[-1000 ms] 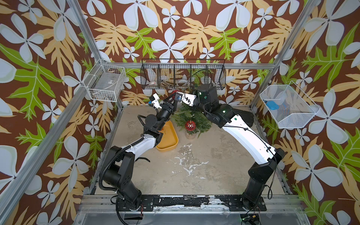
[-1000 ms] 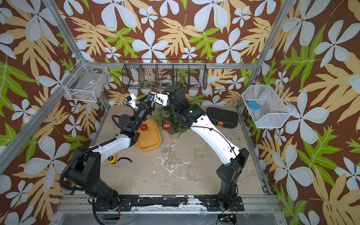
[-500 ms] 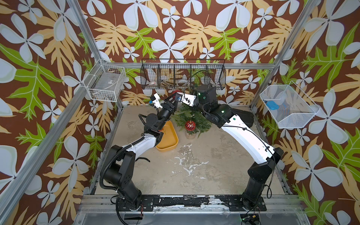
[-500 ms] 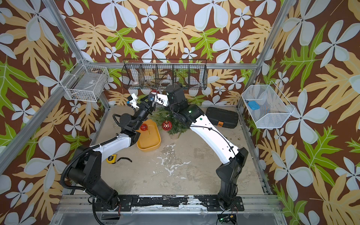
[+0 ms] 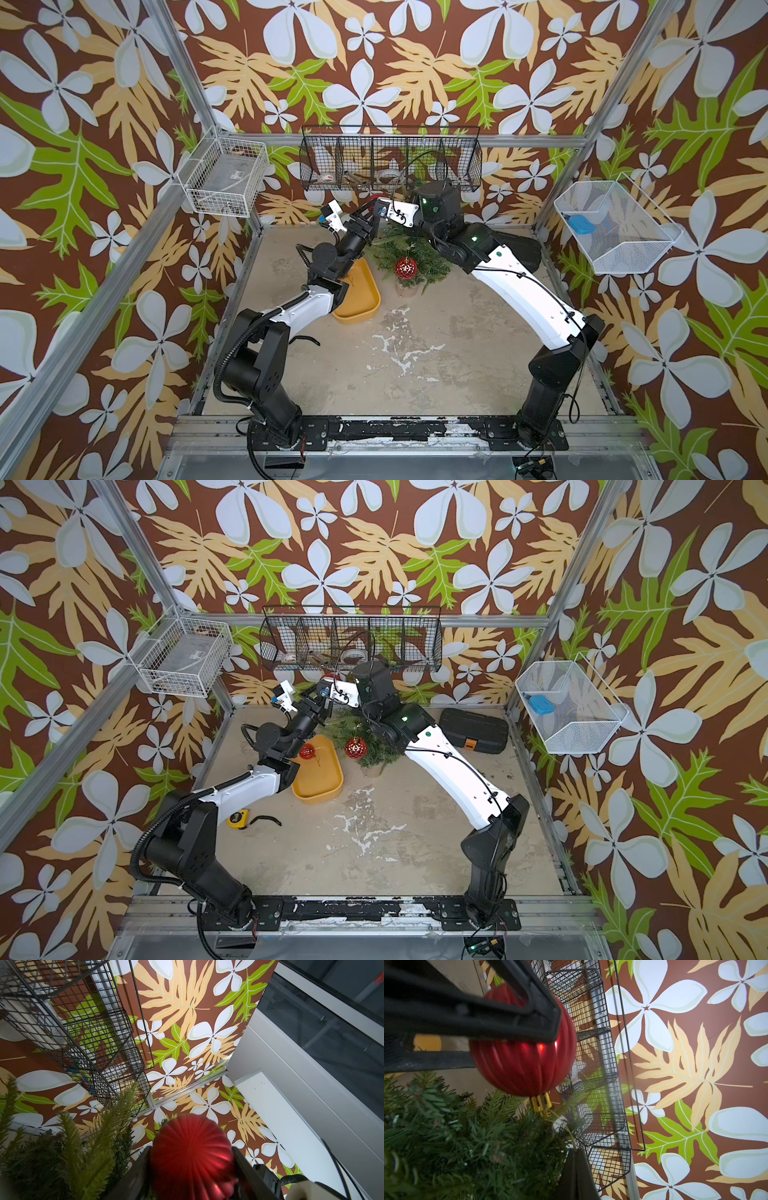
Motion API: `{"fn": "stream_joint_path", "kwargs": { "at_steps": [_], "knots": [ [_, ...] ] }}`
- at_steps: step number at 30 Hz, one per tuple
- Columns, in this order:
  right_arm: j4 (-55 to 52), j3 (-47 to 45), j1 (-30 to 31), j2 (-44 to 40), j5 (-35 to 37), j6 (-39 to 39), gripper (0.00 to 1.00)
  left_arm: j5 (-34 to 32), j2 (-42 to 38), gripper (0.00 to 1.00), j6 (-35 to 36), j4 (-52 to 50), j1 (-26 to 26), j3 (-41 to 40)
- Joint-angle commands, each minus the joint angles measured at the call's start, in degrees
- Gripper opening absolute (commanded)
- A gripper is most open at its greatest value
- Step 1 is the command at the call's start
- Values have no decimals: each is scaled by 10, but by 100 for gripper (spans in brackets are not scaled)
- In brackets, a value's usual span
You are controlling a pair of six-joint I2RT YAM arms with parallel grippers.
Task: Decorate the small christmas tree with ornaments
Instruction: Hang an ornament on the christmas tree.
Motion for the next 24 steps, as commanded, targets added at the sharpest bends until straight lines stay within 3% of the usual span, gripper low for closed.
{"fn": "stream_joint_path", "kwargs": {
  "at_steps": [1,12,19,24],
  "knots": [
    [16,-2,1,-5,7,0,0,4,-2,19,-6,23,-2,-3],
    [26,-3,2,-6,1,4,0,9,-9,18,-17,39,-7,-12],
    [27,2,-8,-19,-82,43,0,13,-9,18,-18,37,-7,-10],
    [29,-3,-15,-18,-85,47,0,8,-9,18,-16,36,-7,-20]
  ]
}}
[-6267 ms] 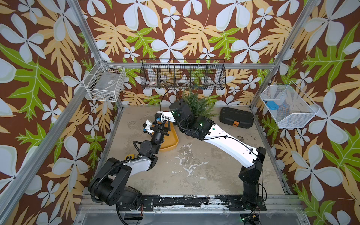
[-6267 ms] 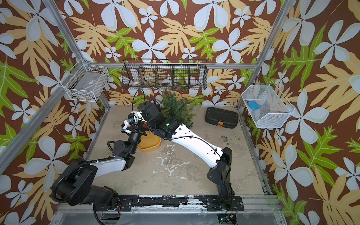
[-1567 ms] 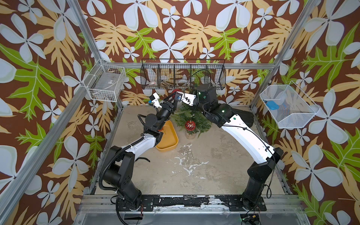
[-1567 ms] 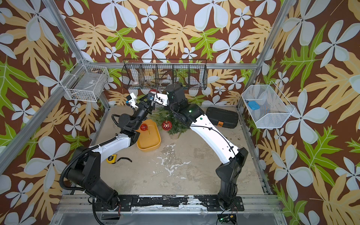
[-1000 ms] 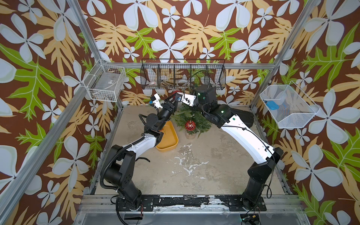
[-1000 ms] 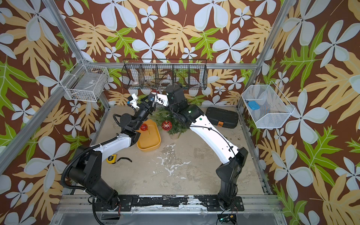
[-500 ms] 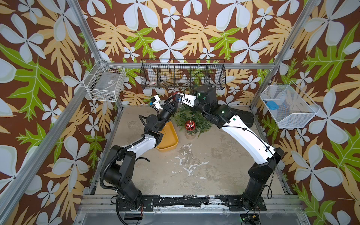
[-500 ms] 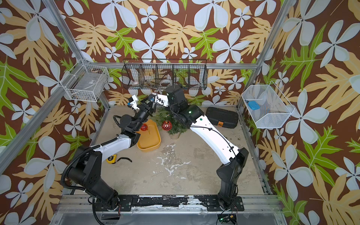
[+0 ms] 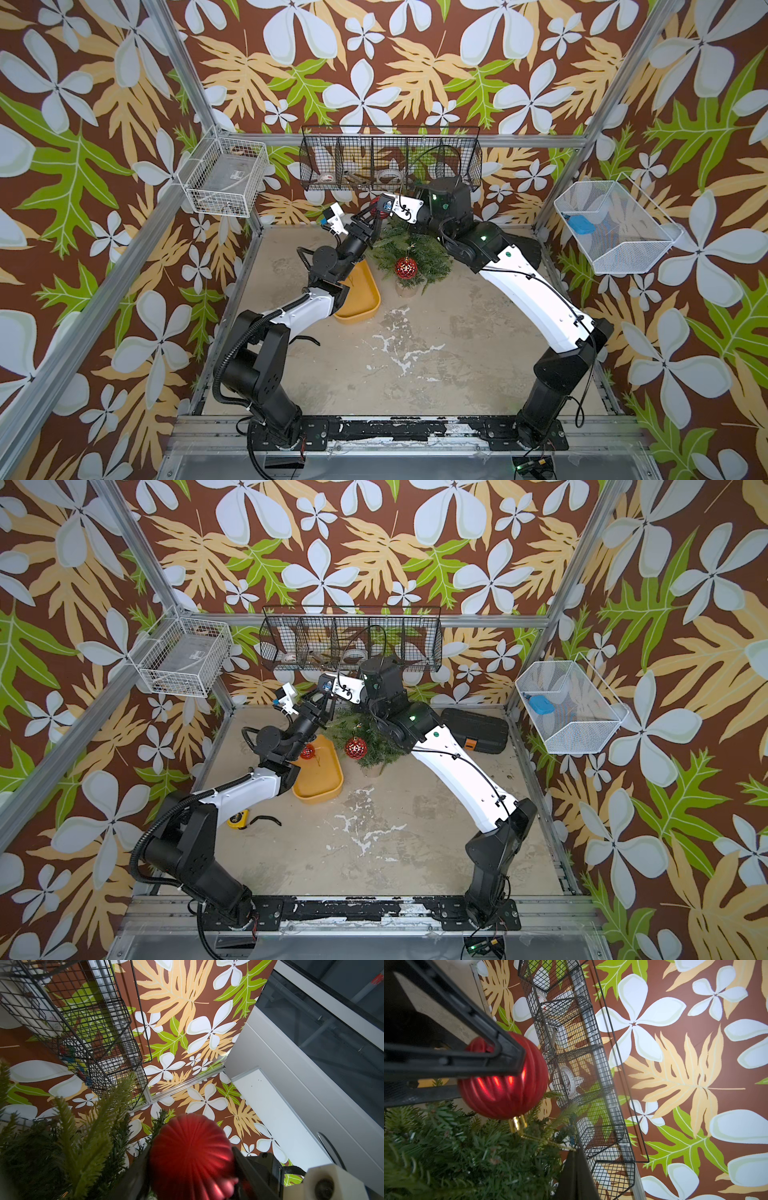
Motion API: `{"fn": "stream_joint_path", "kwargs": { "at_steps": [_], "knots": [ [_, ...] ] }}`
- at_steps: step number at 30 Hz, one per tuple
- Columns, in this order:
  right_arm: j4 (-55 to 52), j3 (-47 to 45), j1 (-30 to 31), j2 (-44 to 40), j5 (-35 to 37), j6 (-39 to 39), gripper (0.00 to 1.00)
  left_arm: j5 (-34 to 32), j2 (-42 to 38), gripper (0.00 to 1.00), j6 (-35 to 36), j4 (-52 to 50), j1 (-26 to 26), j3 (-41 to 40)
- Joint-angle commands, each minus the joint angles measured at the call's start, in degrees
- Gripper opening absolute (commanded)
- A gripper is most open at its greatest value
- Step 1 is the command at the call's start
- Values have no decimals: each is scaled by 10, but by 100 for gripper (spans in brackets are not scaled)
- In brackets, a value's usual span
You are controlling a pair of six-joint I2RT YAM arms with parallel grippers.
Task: Decorate the small christmas tree with ornaments
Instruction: Hang an ornament on the christmas tree.
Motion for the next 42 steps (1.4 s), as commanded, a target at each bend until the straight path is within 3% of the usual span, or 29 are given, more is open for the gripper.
{"fn": "stream_joint_path", "kwargs": {
  "at_steps": [1,11,20,34,42],
  "knots": [
    [12,-2,-2,1,-8,16,0,2,-3,18,-4,20,-1,-4],
    [15,2,-10,12,-10,16,0,-3,0,18,-1,23,2,-4],
    [9,7,-18,5,-62,36,0,0,2,18,4,15,8,16],
    [-12,15,-93,-27,-298,49,0,29,2,18,45,-43,12,49],
    [2,-28,-108,-46,-301,67,0,66,1,18,112,-127,12,99]
  ]
}}
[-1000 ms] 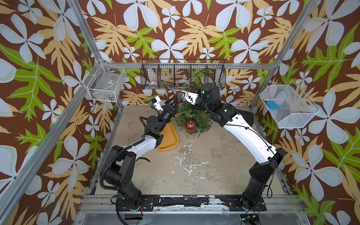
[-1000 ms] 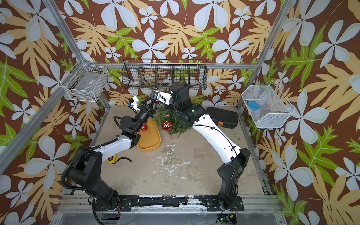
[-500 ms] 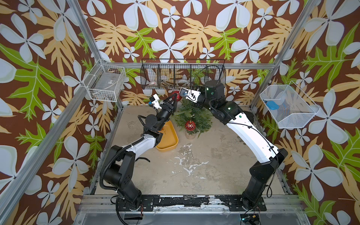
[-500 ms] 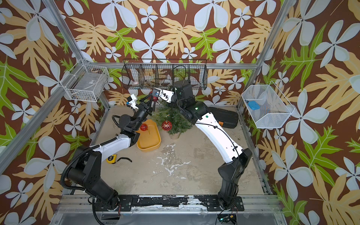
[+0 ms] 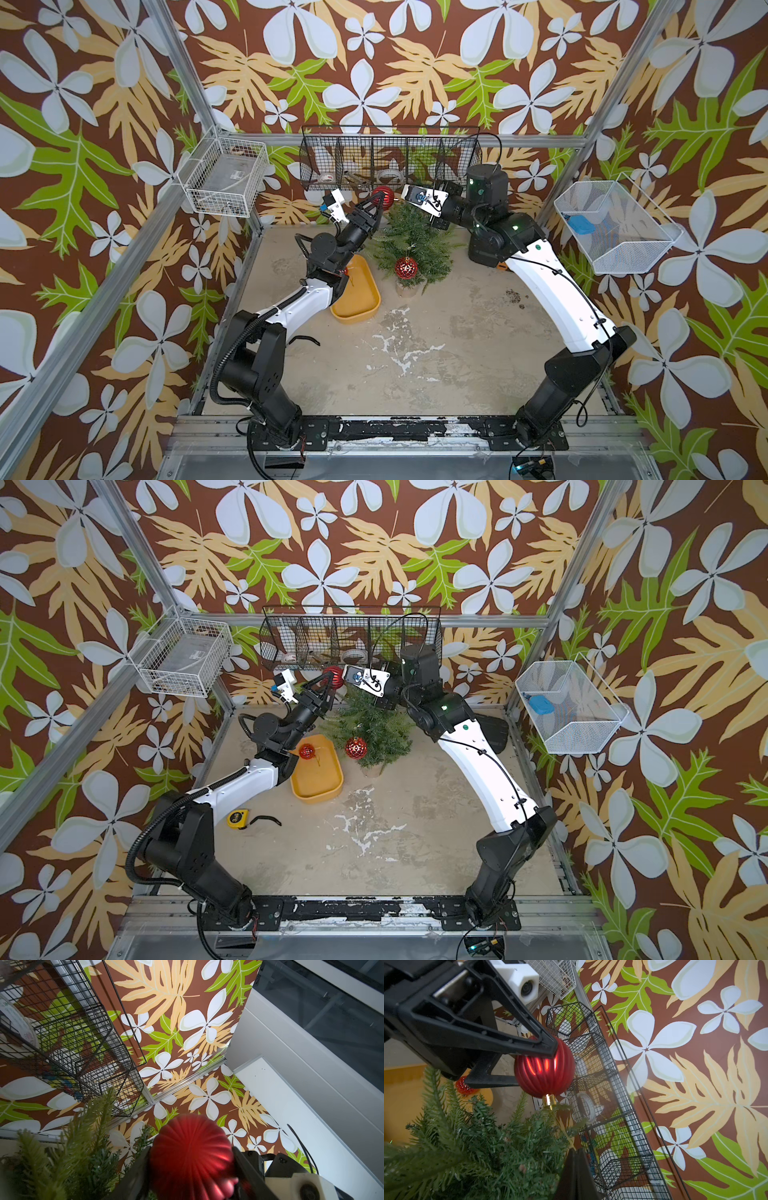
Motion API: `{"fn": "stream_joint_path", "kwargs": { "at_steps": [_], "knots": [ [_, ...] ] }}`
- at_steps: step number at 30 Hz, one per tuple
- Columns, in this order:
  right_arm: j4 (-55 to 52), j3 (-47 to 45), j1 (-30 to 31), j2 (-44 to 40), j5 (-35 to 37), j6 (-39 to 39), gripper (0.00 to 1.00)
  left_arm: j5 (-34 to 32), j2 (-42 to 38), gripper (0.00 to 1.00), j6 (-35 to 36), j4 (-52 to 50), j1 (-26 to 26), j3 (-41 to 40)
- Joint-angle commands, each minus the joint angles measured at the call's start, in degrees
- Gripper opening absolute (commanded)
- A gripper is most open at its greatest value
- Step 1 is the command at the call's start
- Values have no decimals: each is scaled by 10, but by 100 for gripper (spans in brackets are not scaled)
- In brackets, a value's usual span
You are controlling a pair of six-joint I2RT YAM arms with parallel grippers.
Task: Decorate the small christmas tree with ornaments
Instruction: Hang an ornament on the christmas tree.
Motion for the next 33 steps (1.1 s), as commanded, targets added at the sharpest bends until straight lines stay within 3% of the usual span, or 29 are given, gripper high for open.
{"fn": "stream_joint_path", "kwargs": {
  "at_steps": [1,8,14,25,33],
  "knots": [
    [19,-13,0,-6,-16,17,0,26,-4,18,55,-53,2,17],
    [14,-10,-1,6,2,8,0,53,-22,18,111,-131,13,34],
    [0,4,5,14,10,0,0,69,-32,18,94,-124,48,21],
    [-15,49,32,55,101,-35,0,87,-31,17,86,-122,47,20],
    [-12,42,34,53,113,-39,0,91,-25,17,85,-122,43,30]
  ]
}}
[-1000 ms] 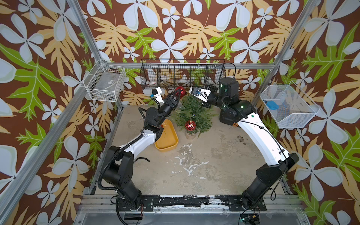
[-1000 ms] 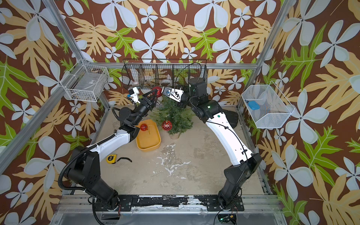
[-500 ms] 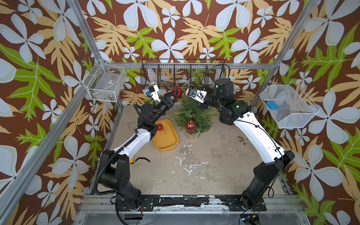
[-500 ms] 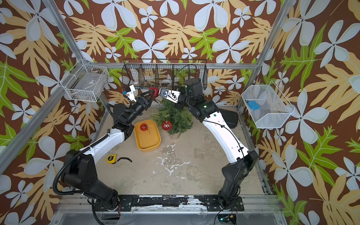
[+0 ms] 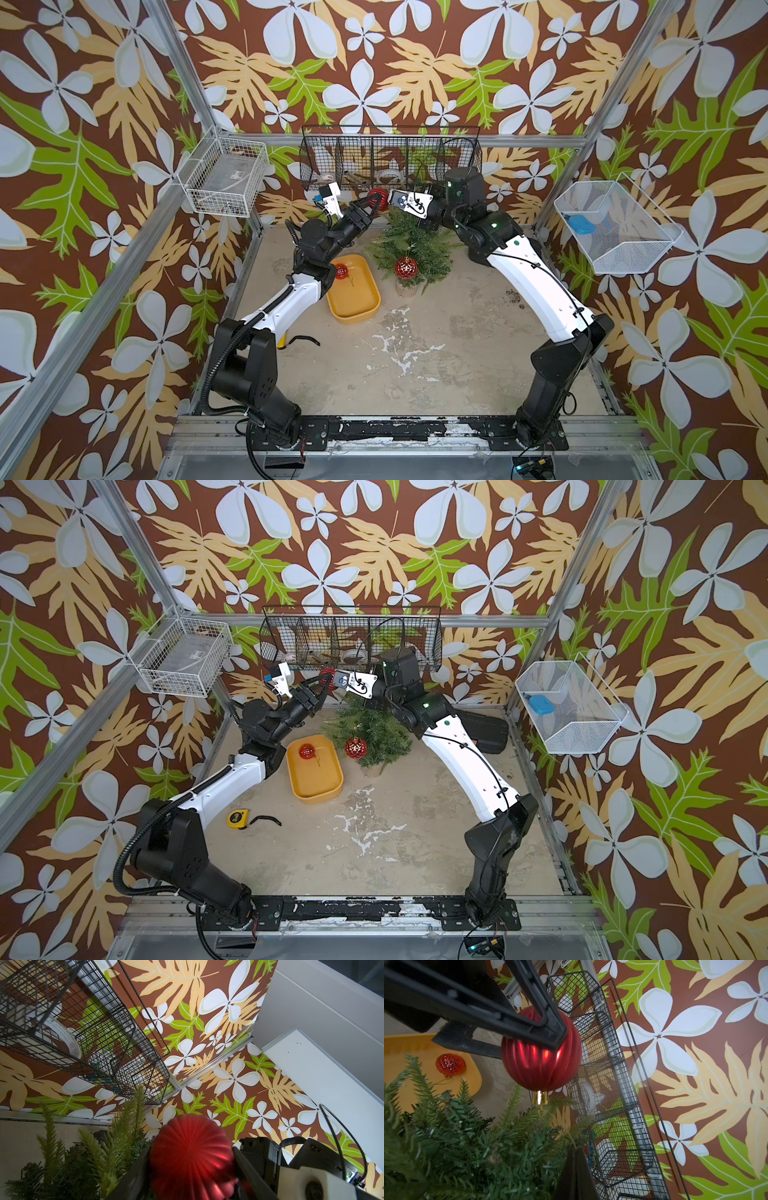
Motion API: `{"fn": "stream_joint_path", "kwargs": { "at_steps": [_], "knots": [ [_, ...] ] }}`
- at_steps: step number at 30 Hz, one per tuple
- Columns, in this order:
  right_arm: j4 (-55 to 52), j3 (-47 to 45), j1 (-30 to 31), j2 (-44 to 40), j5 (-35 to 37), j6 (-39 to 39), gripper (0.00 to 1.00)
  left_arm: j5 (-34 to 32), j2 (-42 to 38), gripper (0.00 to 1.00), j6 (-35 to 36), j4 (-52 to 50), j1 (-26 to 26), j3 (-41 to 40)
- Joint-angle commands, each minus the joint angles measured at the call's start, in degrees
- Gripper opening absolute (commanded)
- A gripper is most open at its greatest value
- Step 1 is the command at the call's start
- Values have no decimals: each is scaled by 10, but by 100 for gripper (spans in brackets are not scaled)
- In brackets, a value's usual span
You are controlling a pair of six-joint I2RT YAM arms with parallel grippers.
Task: Decorate the small christmas tree with ornaments
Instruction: Hang an ornament on the christmas tree.
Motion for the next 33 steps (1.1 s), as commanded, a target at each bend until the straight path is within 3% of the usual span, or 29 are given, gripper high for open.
{"fn": "stream_joint_path", "kwargs": {
  "at_steps": [1,18,33],
  "knots": [
    [5,-4,0,-6,15,-2,0,5,3,17,0,12,-3,6],
    [5,-5,21,-18,15,-2,0,-4,-18,17,0,11,-7,2],
    [11,-19,23,-12,60,-17,0,-18,-22,17,15,-8,-11,-14]
  ]
}}
